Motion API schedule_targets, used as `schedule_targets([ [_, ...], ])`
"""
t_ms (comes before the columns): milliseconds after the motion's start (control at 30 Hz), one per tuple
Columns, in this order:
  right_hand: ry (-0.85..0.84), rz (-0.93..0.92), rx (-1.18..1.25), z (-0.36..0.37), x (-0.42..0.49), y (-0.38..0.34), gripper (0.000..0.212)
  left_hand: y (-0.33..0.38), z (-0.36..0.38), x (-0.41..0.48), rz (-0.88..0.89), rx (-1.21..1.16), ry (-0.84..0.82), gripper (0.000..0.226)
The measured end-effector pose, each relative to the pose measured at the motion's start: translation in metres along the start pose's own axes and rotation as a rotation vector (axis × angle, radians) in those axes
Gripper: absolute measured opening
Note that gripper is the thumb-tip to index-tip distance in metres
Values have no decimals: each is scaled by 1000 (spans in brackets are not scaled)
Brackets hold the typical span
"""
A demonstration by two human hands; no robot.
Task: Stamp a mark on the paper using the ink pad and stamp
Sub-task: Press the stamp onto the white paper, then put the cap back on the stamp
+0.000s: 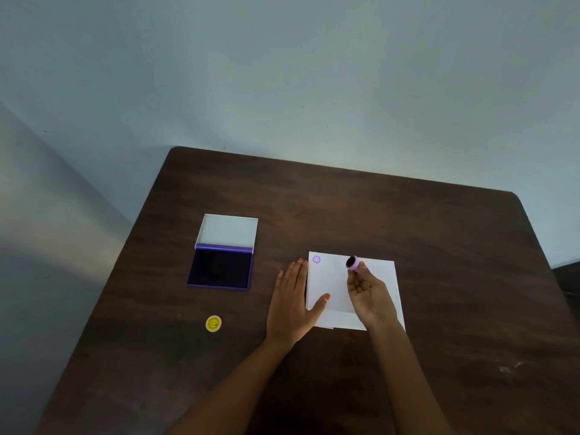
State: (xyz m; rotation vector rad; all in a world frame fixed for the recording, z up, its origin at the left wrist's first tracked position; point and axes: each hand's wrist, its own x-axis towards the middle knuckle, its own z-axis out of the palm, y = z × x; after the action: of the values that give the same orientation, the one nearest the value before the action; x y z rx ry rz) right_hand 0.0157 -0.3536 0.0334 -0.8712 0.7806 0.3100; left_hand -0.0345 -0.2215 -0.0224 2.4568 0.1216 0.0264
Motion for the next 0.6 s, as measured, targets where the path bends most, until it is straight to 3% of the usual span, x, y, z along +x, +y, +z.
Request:
schedule_targets([
  [200,-48,-44,-145,8,-16,13,13,-12,-43,-11,55,-140,202,50],
  [333,-88,-92,-264,18,-27,29,13,-33,-82,-26,-37,-164,351,32],
  [467,-109,-176,-454,27,-42,55,23,-61,-105,-51,-134,-90,300,30],
  [600,-151,-156,-535,37,-50,74,12,-78,-107,-64,-192,-5,163,49],
])
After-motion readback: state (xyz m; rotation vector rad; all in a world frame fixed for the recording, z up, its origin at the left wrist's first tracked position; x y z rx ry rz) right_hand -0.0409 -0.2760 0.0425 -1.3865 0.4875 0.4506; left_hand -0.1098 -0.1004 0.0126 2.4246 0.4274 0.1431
